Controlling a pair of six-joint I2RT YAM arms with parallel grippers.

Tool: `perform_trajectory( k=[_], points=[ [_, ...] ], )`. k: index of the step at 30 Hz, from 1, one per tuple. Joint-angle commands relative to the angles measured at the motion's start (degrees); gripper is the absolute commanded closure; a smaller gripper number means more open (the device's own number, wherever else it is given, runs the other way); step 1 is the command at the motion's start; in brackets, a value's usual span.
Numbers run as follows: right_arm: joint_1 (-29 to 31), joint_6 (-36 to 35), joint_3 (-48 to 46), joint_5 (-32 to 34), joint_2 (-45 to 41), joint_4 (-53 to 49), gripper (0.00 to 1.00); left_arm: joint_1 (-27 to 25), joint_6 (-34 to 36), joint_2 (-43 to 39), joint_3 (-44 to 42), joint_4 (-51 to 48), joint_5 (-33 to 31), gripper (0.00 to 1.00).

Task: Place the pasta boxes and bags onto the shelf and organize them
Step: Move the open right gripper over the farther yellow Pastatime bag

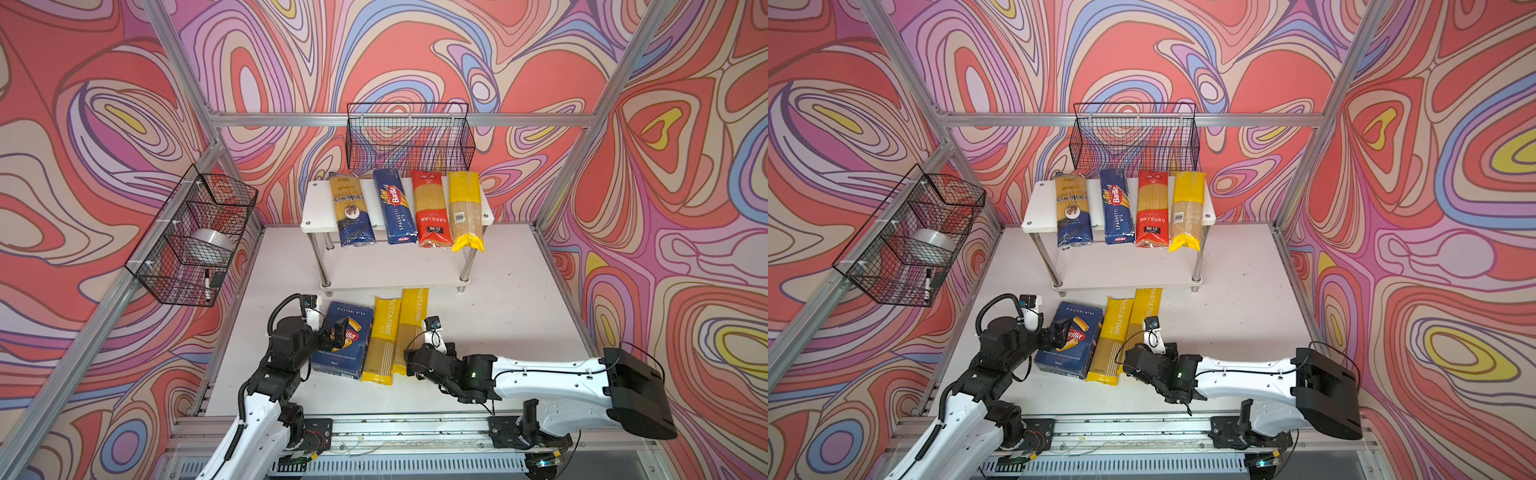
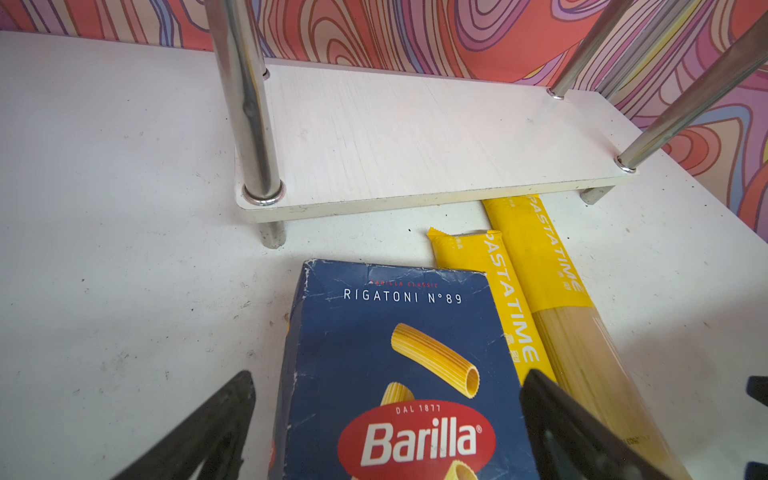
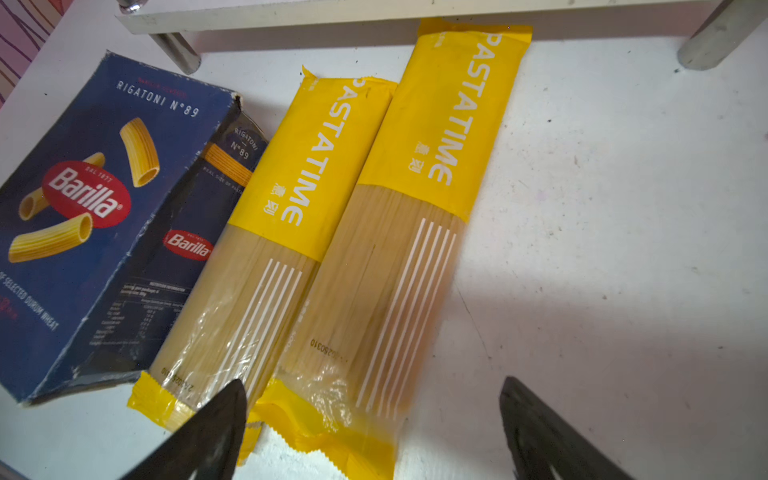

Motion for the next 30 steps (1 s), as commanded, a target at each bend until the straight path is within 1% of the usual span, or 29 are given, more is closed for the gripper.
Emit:
perform_trajectory(
  k=[1,2,4,5,8,12,18,21,26,30],
  points=[
    [-4.56,-1.74,3.82,-4.06,3.31,1.43,0.02,-0.11,0.52,0.15,0.85,-1.03,0.08,0.0],
    [-7.18,-1.95,5.06,-6.0,4.3,0.75,0.02,-0.1,0.52,0.23,0.79,-1.1,0.12,0.0],
    [-11.77,-3.57,5.38,-12.46,5.31,3.66,0.02,-0.18,0.63,0.41,0.94,-1.07,0.46,0.0],
    [-12.99,-4.05,5.3,-13.9,5.63,5.0,0.02,-0.11,0.69,0.49,0.94,-1.01,0.64,0.0],
    [-13.57,-3.6,6.69,-12.94,7.72,4.98,0.02,-0.15,0.87,0.41,0.94,-0.94,1.13,0.0],
    [-12.45,-3.74,8.41,-16.77,12.99,5.99,0.02,-0.11,0.96,0.17,0.85,-0.98,1.49,0.0],
    [-12.44,-2.79,10.38,-11.86,17.05,2.15,0.02,-0.1,0.7,-0.66,0.59,-1.18,0.57,0.0],
    [-12.42,-2.86,11.21,-11.65,19.1,1.85,0.02,-0.07,0.7,-1.08,0.42,-1.21,0.55,0.0],
    [-12.41,-2.95,12.15,-13.36,22.7,3.08,0.02,-0.11,0.69,-0.74,0.59,-1.14,0.66,0.0],
    [-12.37,-3.03,14.73,-10.27,23.43,-2.9,0.02,-0.17,0.7,-0.45,0.67,-1.08,0.7,0.0]
  ],
)
